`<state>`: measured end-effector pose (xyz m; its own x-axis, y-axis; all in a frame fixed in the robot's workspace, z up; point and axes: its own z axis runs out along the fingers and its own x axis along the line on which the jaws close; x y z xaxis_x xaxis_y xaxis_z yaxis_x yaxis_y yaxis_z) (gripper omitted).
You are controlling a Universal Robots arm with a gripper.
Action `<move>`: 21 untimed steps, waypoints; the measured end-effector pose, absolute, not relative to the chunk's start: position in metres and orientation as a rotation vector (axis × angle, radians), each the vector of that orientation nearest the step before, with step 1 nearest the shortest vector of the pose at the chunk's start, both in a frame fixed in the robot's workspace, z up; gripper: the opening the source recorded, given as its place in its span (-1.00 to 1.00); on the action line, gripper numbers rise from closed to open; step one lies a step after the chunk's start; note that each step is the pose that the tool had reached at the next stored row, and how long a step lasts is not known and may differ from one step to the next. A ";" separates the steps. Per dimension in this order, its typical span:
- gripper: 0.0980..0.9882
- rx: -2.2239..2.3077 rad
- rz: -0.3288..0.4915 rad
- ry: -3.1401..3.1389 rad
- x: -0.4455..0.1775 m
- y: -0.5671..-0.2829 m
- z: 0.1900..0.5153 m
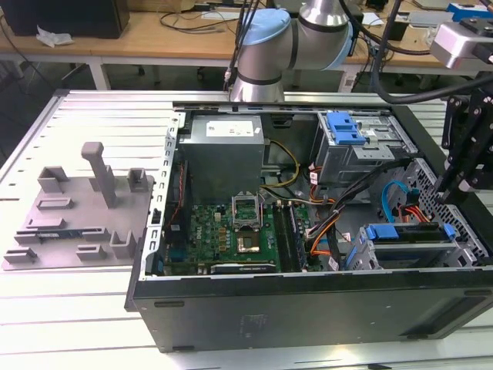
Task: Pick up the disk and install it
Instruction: 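Insert the second disk wire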
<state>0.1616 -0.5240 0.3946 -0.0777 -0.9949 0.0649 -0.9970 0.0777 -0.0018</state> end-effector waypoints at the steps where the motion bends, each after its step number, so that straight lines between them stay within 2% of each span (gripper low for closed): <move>1: -0.67 2.101 0.071 -2.271 0.162 -0.522 0.395; 10: -0.67 2.096 0.085 -2.264 0.162 -0.498 0.386; 11: -0.65 2.094 0.088 -2.262 0.162 -0.497 0.386; 13: -0.37 2.093 0.093 -2.260 0.162 -0.496 0.386; 21: -0.37 2.080 0.121 -2.247 0.150 -0.490 0.377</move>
<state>0.1501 -0.4904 0.3774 -0.0768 -0.9909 0.1104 -0.9970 0.0767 -0.0052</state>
